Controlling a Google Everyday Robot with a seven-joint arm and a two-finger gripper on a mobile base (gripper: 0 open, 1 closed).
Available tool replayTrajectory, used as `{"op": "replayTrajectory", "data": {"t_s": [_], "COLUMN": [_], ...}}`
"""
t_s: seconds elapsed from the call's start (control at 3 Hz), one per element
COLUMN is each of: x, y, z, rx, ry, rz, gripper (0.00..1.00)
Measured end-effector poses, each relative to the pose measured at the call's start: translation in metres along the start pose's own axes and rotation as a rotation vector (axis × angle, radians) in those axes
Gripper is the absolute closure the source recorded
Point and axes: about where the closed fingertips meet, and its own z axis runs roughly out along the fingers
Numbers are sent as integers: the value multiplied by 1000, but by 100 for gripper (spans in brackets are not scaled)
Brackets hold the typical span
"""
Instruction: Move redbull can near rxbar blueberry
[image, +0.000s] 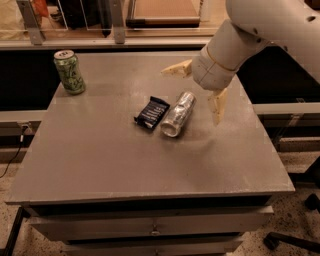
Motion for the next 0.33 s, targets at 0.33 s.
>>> {"op": "replayTrajectory", "data": {"t_s": [0.33], "x": [0], "y": [0], "z": [0], "rx": [0], "ry": [0], "rz": [0], "gripper": [0]}}
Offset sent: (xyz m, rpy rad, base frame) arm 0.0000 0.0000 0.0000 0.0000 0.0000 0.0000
